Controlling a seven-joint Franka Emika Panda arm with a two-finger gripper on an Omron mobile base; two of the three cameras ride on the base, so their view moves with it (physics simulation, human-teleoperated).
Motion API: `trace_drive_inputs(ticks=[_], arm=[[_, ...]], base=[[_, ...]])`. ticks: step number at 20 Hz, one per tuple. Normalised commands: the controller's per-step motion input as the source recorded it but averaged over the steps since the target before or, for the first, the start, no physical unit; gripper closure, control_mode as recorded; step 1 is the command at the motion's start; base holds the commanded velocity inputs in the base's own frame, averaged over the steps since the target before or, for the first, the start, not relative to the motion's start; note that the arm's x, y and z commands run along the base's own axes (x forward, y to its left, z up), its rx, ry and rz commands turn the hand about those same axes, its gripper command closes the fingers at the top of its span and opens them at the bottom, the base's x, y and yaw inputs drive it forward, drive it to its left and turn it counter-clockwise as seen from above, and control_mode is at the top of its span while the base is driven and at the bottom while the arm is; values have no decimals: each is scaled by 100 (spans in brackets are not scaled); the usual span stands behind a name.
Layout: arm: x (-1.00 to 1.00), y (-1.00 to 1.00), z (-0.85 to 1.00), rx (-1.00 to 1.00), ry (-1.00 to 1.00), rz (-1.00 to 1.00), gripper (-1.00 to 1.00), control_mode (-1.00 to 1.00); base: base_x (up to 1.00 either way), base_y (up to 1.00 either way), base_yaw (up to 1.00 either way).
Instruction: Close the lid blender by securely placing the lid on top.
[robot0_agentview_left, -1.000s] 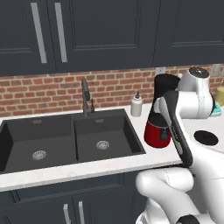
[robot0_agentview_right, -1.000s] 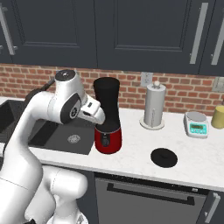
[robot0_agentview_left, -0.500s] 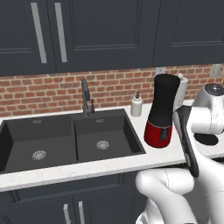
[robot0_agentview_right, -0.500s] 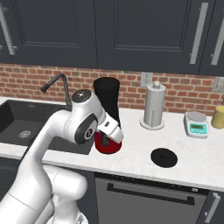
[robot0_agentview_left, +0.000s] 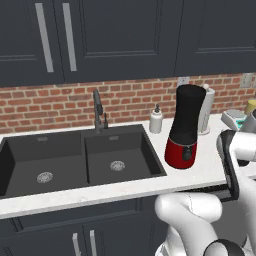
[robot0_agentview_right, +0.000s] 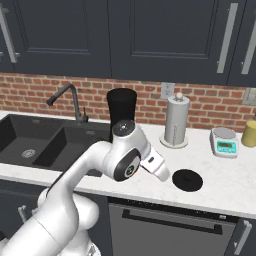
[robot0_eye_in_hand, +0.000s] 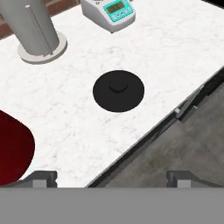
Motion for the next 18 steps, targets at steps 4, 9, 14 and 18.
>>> trace_drive_inputs(ticks=[4, 9, 14, 18], arm=[[0, -90, -30, 0, 5, -13, -100, -100], [2, -56, -16, 3, 0, -1, -100, -100], [8, -26, -3, 5, 0, 0, -100, -100], [21, -10, 0, 5, 0, 1, -100, -100]], base=[[0, 0, 0], [0, 0, 0], [0, 0, 0], [0, 0, 0]])
